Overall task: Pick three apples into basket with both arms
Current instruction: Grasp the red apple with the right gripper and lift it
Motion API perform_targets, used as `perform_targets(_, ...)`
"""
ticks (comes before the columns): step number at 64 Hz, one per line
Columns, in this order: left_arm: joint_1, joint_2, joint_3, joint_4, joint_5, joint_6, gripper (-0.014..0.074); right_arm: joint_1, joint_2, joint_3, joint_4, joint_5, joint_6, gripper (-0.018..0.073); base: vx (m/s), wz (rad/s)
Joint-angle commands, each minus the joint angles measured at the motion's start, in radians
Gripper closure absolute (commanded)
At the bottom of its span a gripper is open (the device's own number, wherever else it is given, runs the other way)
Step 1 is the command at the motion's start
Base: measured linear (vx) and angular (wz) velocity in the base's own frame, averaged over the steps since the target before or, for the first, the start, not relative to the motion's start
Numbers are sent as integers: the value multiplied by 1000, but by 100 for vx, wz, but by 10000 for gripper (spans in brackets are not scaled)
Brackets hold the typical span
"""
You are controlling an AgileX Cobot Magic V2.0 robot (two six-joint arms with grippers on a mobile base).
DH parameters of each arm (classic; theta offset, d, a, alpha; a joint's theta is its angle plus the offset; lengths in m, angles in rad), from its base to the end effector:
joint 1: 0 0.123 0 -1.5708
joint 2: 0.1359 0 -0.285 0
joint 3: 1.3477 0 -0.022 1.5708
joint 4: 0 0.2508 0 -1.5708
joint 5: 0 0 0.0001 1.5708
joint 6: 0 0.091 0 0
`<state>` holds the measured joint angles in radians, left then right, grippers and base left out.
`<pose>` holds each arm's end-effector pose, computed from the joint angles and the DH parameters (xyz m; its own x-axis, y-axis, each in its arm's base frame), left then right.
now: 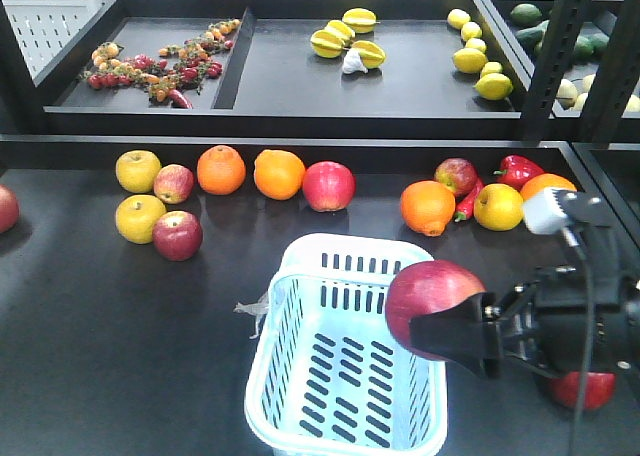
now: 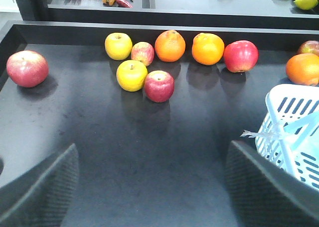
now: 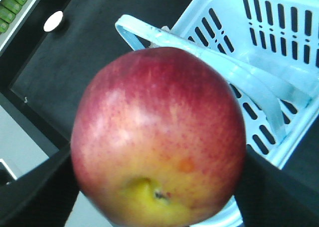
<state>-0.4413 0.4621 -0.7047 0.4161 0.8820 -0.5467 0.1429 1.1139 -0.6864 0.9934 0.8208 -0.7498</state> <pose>0.0755 -0.0042 0.3433 -0.4666 -0.0628 -0.8823 0.0348 0.9954 -0.0893 0.1901 0.0838 0.2755 -0.7848 -0.0665 -0.6162 -0.4588 0.7308 0.5054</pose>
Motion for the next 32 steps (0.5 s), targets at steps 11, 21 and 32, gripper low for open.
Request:
perform_targets(11,2,8,-22,20,-54,-5,27,0,99,-28,87,3,-50,160,0,0)
perform_targets(21,2,8,-22,20,-54,-5,27,0,134,-28,87,7,-69,160,0,0)
perform_targets(32,2,8,-22,20,-54,-5,27,0,144,-28,82,-5,-118,160,0,0)
